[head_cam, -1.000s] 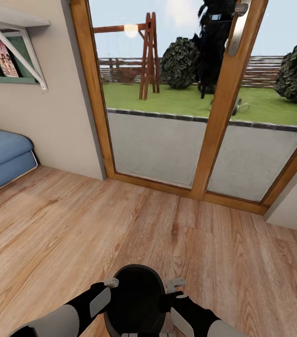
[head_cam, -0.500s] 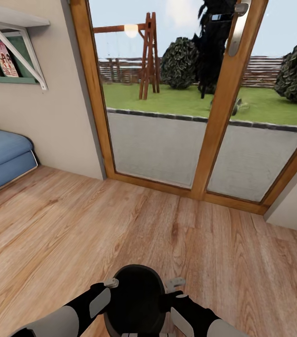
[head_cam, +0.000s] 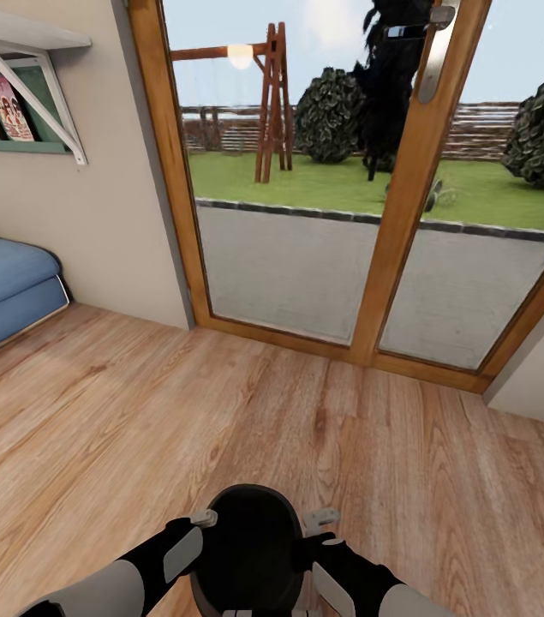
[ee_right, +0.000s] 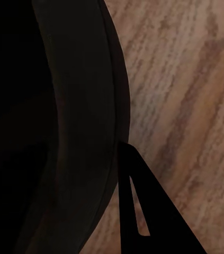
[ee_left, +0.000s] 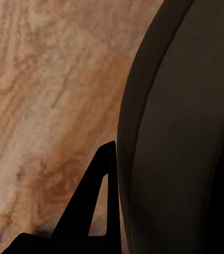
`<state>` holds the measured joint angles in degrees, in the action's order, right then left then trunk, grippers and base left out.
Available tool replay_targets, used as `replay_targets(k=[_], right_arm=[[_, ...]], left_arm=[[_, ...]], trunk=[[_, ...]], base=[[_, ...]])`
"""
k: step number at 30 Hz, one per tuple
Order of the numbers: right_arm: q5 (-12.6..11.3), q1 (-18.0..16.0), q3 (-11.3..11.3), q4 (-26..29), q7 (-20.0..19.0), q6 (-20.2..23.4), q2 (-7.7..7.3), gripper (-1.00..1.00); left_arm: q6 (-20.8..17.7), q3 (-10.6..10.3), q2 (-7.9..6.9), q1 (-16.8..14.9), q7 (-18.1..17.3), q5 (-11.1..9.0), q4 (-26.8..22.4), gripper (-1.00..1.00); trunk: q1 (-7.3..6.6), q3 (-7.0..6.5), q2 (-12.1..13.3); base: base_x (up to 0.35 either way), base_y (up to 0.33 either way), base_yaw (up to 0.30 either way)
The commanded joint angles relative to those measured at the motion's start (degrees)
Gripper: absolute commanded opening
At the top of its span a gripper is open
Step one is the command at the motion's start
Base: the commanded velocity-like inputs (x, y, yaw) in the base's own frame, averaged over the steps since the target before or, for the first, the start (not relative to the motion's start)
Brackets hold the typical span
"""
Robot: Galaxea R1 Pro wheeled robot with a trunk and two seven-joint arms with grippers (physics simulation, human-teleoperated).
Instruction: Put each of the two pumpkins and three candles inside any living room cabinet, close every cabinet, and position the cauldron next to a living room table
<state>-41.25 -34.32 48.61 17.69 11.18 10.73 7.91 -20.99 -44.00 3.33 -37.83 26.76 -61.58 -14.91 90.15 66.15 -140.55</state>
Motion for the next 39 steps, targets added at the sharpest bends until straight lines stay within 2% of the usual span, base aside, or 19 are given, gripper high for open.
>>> replay_targets(k=[1, 13, 22, 31, 39], right_arm=[[-0.1, 0.0, -0.9, 1.4, -0.8, -0.1, 0.0, -1.0], [-0.1, 0.0, -0.9, 1.4, -0.8, -0.1, 0.08, -1.0], [-0.1, 0.0, -0.9, 1.4, -0.8, -0.2, 0.09, -1.0], [-0.1, 0.0, -0.9, 1.4, -0.8, -0.2, 0.09, -1.0], [-0.1, 0.0, -0.9, 3.4, -0.7, -0.2, 0.09, -1.0]], left_arm=[[0.3, -1.4, 0.27, 0.1, -0.2, -0.9, -0.1, -1.0], [0.3, -1.4, 0.36, 0.1, -0.2, -0.9, -0.1, -1.0], [0.3, -1.4, 0.36, 0.1, -0.2, -1.0, -0.1, -1.0], [0.3, -1.4, 0.28, 0.1, -0.1, -1.0, -1.0, -1.0], [0.3, -1.3, -0.05, 0.1, 0.0, -1.0, -1.5, -1.0]], trunk=[[0.04, 0.01, 0.0], [0.04, 0.04, 0.0], [0.04, 0.56, 0.0], [0.04, 0.6, 0.0], [0.04, 0.6, 0.0]], base=[[0.0, 0.0, 0.0], [0.078, 0.0, 0.003], [0.035, 0.0, 0.142], [0.002, 0.0, 0.012], [0.0, 0.0, 0.0]])
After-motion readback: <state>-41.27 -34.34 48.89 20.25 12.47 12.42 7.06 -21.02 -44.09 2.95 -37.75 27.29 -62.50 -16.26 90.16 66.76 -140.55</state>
